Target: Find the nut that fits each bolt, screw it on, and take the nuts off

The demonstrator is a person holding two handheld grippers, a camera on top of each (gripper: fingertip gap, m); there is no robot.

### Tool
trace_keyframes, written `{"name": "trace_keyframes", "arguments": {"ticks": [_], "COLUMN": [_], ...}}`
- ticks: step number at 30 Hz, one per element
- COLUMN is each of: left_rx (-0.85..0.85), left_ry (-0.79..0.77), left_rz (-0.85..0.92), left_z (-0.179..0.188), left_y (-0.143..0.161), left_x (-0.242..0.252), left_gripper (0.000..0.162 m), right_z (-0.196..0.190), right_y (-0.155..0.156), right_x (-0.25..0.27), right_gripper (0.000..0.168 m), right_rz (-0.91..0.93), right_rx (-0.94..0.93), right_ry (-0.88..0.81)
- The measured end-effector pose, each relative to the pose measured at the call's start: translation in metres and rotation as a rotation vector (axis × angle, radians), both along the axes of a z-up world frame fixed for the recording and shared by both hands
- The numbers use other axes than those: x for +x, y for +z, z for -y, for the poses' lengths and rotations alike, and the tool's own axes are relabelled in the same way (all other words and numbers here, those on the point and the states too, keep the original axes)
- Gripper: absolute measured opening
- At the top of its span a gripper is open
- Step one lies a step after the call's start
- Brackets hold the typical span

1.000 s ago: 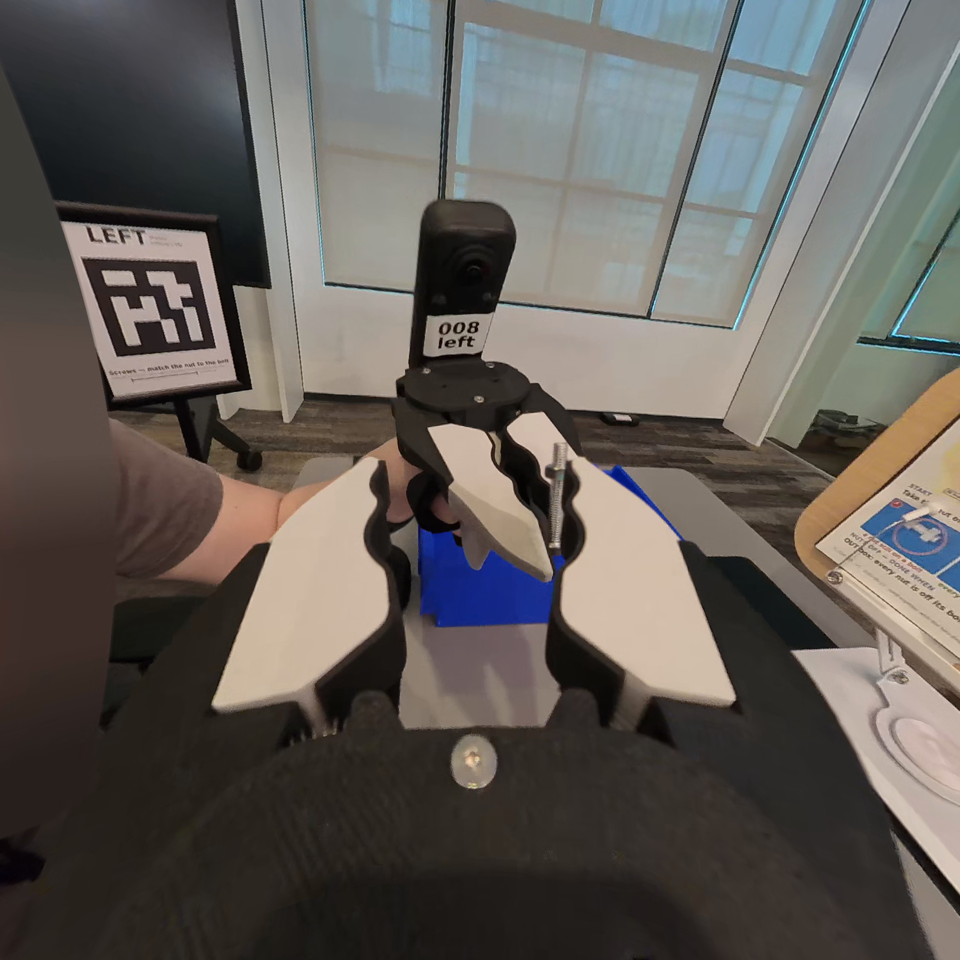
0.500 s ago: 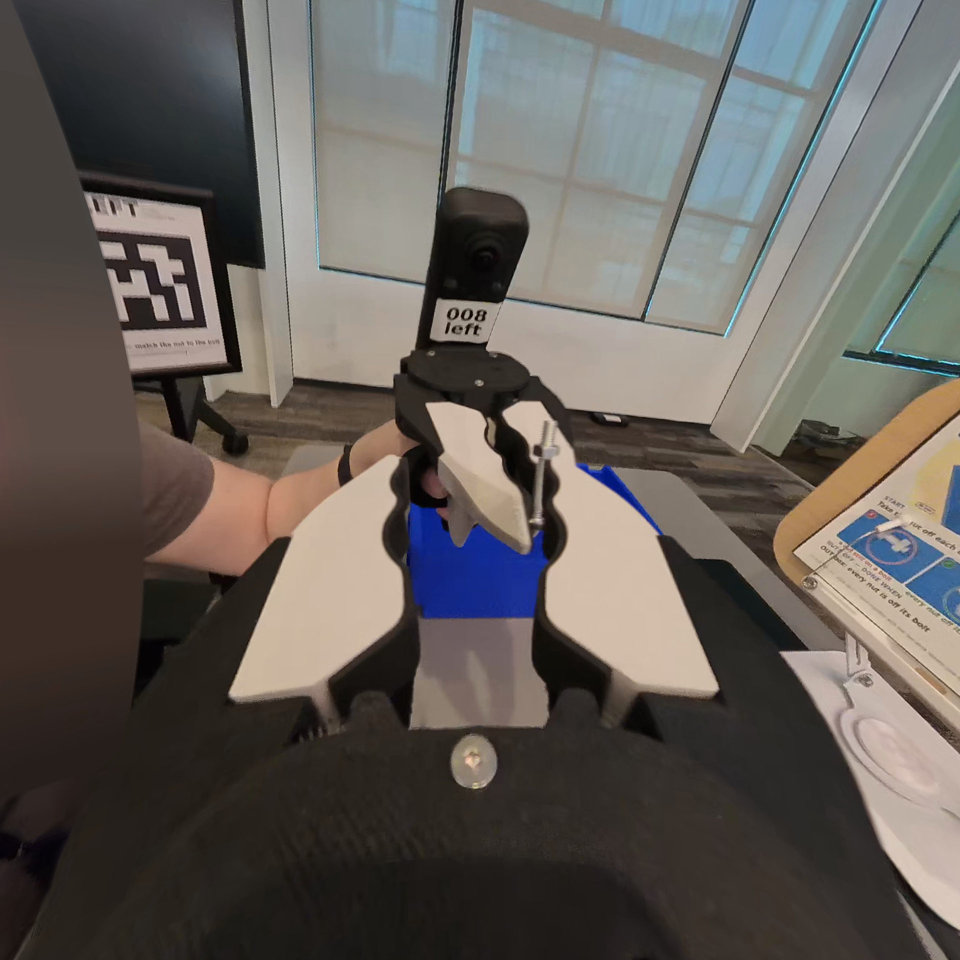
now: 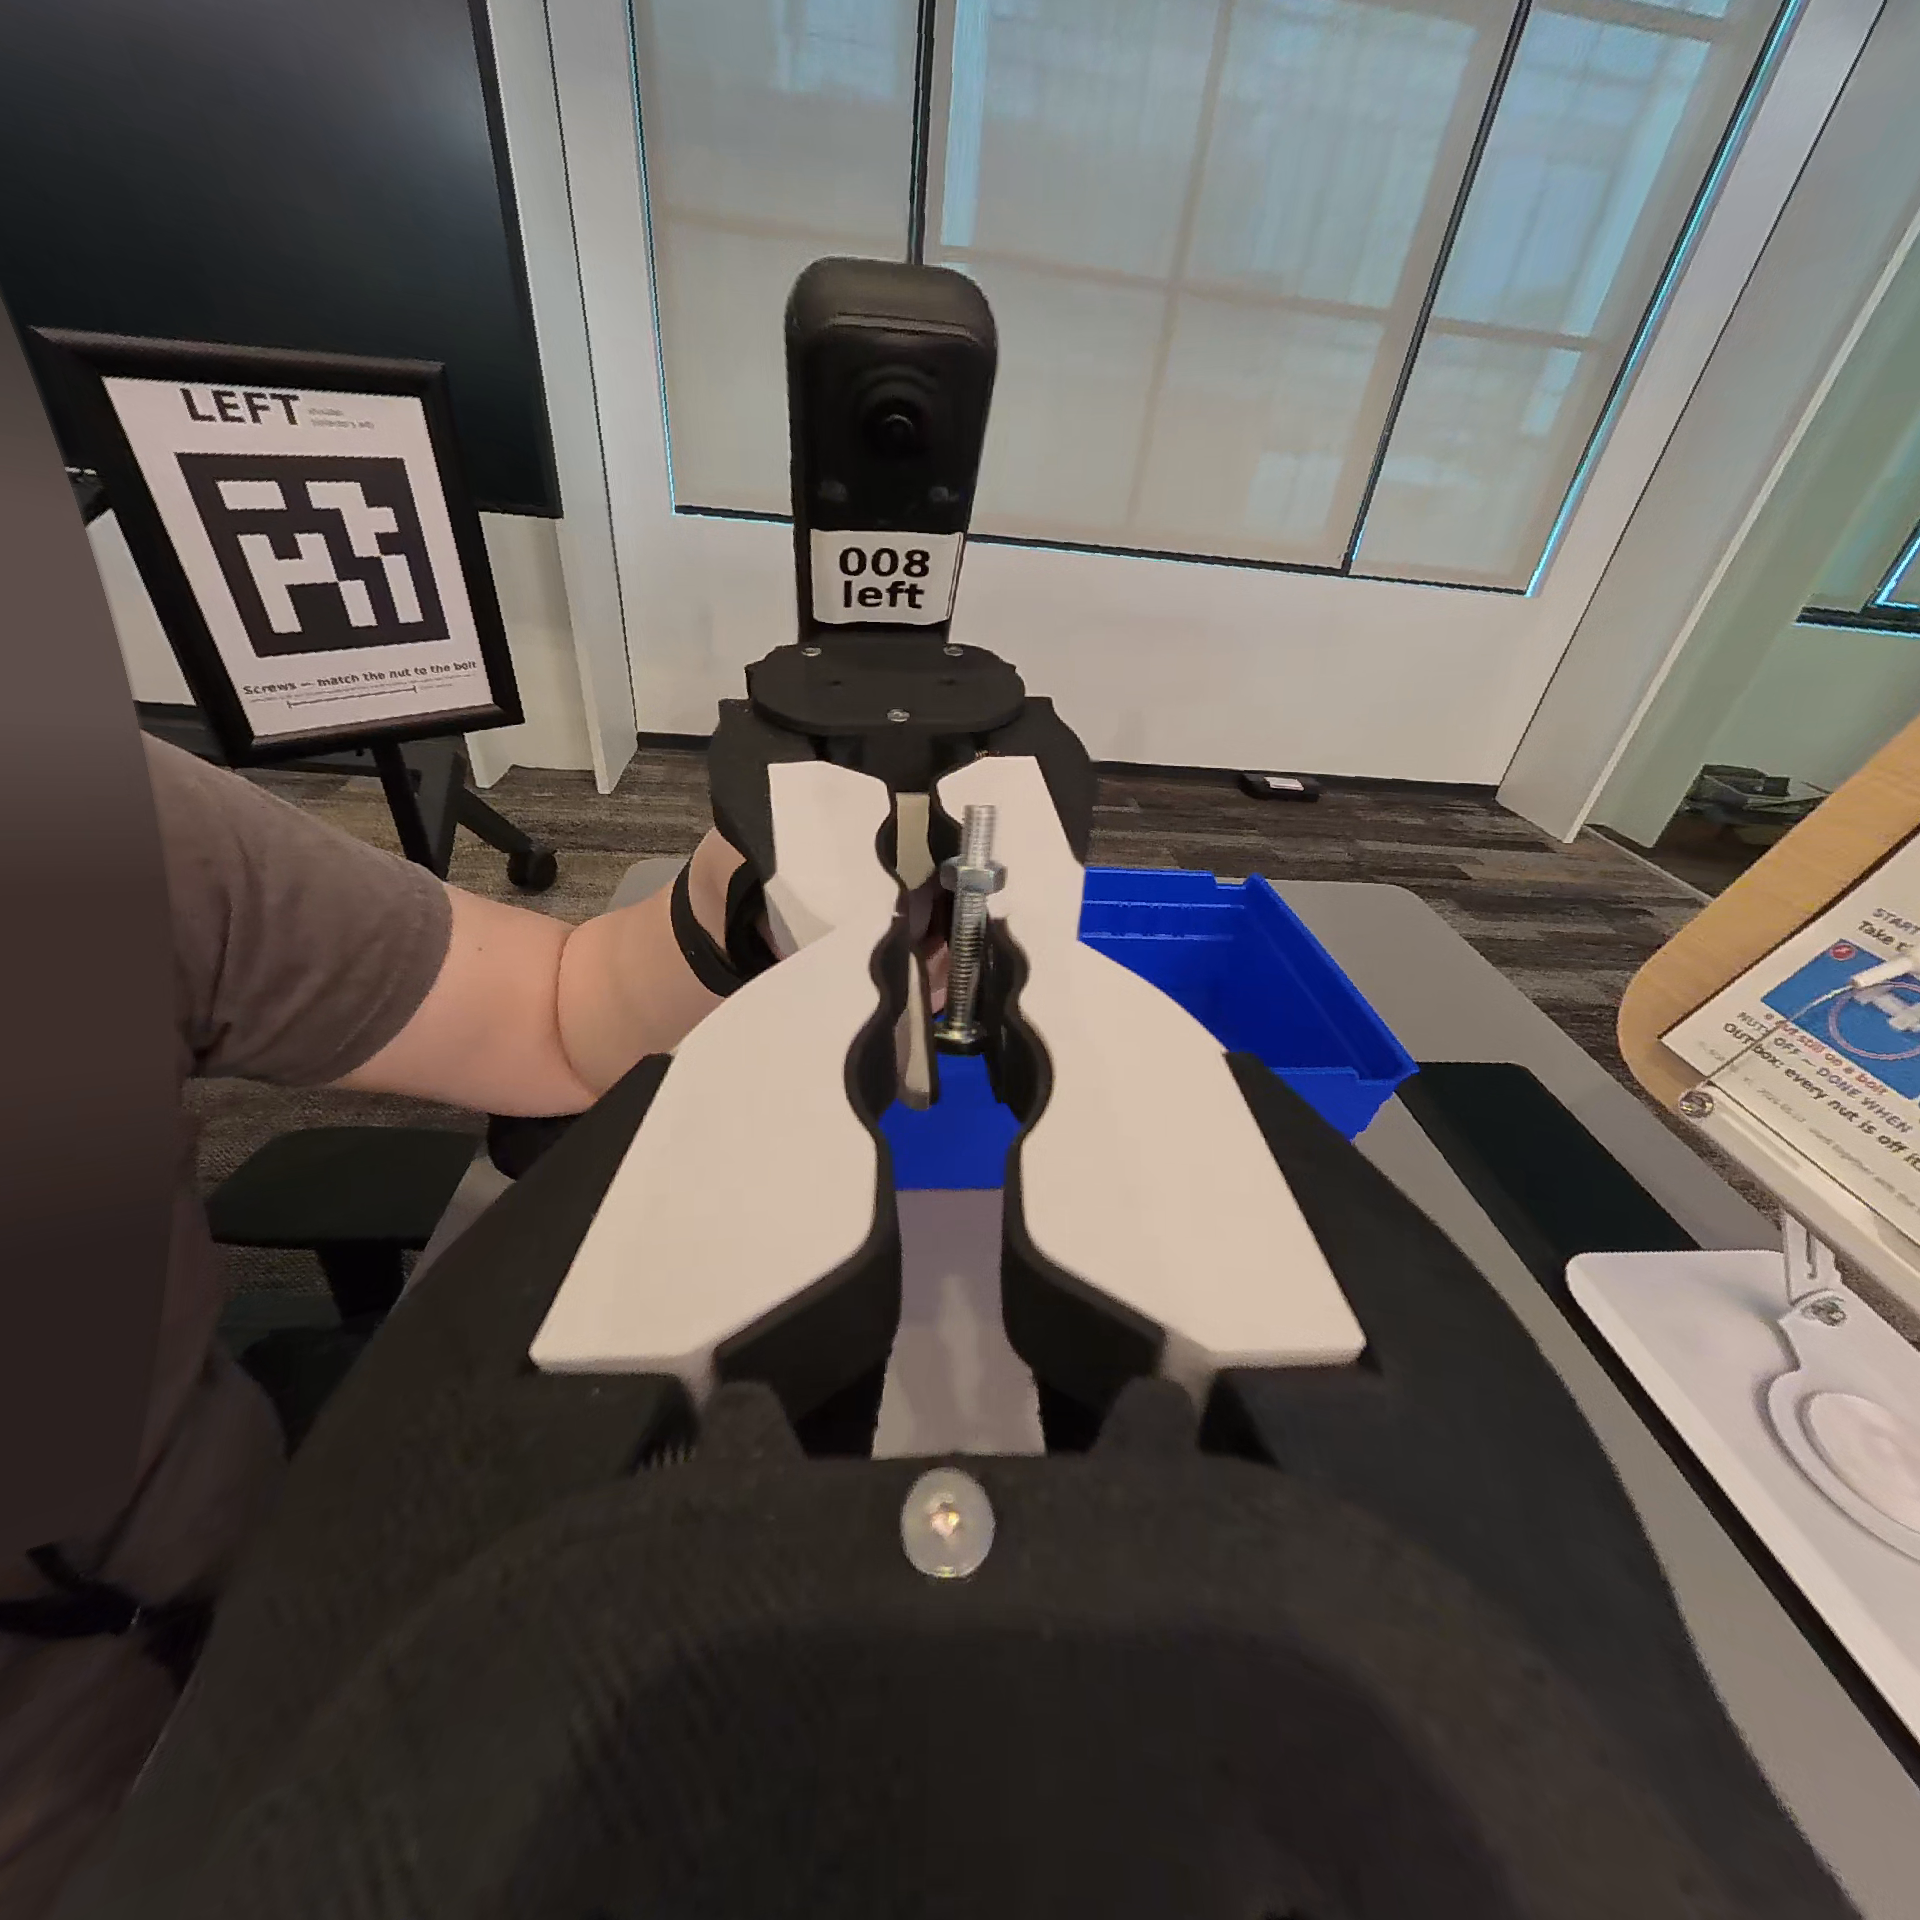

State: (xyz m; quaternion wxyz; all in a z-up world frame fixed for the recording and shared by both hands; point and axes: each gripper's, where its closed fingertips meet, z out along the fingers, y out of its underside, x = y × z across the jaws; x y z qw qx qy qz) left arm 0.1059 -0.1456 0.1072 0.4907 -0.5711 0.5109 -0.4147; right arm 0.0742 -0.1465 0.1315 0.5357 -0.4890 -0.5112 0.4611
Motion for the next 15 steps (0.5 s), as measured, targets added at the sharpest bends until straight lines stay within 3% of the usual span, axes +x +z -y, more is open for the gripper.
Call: {"name": "trace_keyframes", "arguments": {"ticks": [15], "left_rx": [-0.008], "left_ry": [0.008], "left_rz": [0.005], "left_z": [-0.0043], "left_y": [-0.0020], "left_x": [-0.0001], "left_gripper": [0.010], "right_z": [-0.0071], "right_y": [-0.0029], "right_x": [0.0016], "right_gripper": [0.006], "right_rz": [-0.021], "right_rx": [-0.068], "right_ry": [0.017]}}
